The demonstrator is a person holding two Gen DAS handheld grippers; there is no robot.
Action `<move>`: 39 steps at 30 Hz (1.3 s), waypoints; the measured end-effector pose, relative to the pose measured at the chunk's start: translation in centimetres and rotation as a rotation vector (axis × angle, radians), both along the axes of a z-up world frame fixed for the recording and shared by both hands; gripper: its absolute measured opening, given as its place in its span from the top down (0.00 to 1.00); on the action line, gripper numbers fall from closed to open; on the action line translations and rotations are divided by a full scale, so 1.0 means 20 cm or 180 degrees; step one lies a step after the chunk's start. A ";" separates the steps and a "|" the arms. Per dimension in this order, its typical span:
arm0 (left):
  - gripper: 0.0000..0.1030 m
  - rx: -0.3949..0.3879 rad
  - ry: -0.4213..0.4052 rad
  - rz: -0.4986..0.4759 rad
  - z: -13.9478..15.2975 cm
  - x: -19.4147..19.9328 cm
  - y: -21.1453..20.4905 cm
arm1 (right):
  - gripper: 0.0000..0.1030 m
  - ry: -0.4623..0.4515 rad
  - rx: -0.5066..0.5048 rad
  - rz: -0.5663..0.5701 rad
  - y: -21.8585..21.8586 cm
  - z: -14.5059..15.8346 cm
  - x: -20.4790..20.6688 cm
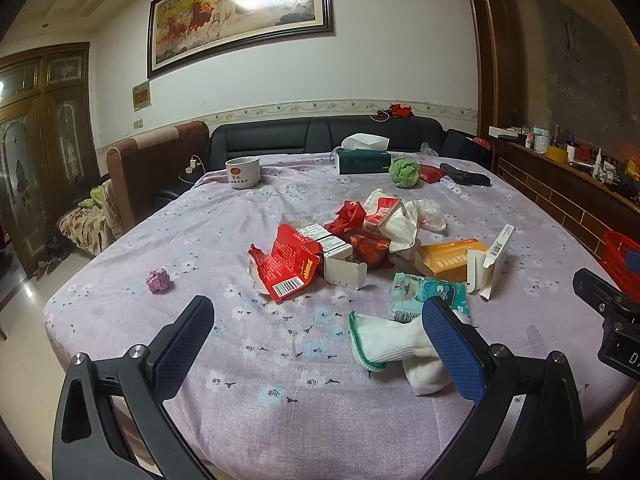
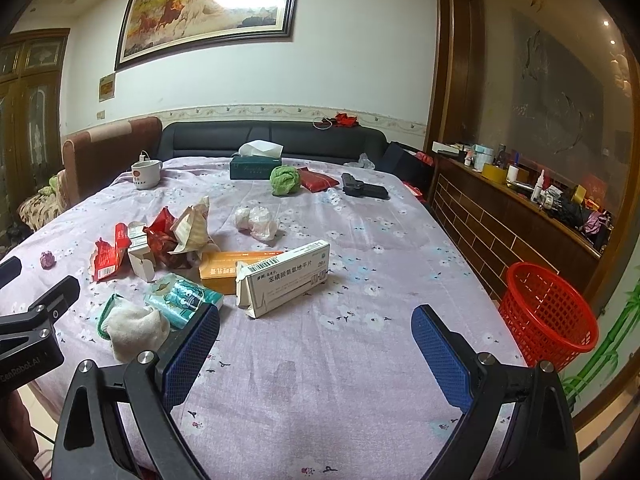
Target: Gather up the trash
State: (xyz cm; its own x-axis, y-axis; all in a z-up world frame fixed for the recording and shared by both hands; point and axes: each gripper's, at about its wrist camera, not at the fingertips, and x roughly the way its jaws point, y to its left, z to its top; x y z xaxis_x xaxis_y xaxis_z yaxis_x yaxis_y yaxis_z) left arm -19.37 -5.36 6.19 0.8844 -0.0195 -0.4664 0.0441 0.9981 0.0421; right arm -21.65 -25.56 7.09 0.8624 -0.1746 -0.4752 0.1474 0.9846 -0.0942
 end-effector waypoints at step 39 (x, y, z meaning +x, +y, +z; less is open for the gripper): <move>0.15 -0.0496 0.0527 0.0471 0.04 0.37 0.83 | 0.28 0.0655 0.1395 0.1101 0.04 -0.07 0.20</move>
